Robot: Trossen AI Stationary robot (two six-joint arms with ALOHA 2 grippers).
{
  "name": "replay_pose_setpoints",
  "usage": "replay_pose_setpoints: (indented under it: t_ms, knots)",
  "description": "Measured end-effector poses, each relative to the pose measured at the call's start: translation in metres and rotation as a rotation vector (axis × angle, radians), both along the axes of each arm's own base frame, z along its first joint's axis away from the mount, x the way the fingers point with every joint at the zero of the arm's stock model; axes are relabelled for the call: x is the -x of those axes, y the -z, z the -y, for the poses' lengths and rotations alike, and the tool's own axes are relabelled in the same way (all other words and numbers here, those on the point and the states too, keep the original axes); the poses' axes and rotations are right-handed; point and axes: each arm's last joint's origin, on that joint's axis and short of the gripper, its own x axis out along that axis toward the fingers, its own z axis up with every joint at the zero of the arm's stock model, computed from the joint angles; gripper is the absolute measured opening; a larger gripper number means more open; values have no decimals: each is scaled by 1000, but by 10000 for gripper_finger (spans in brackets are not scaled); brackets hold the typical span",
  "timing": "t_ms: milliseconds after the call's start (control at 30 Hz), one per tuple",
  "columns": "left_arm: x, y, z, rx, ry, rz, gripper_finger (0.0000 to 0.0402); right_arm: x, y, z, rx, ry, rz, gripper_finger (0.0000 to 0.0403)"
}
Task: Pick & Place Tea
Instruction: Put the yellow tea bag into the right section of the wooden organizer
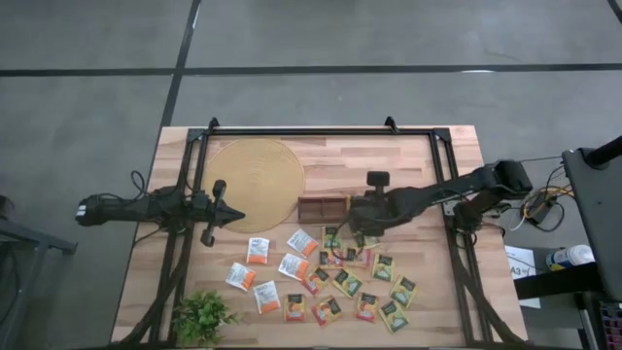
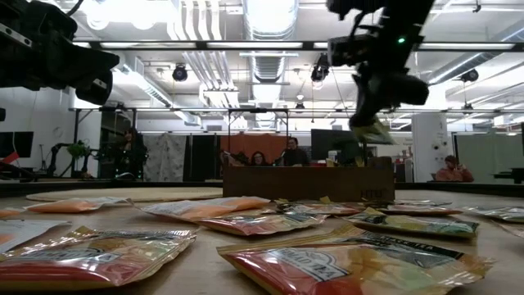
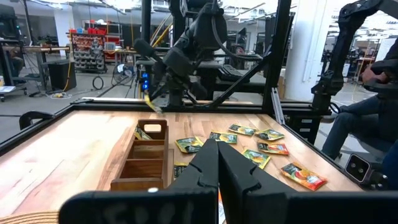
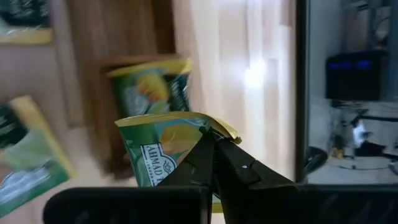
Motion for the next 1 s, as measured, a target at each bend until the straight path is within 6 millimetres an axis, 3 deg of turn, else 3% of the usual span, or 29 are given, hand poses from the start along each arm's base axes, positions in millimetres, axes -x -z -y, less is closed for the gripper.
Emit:
replay_pose_setpoints:
  t_ms: [333,1000]
  knots:
    - [0,0,0,0,0,0,0,-28,20,4,38,21,-14,8]
    - [0,0,0,0,0,0,0,-25,36,6,35,39,17,8]
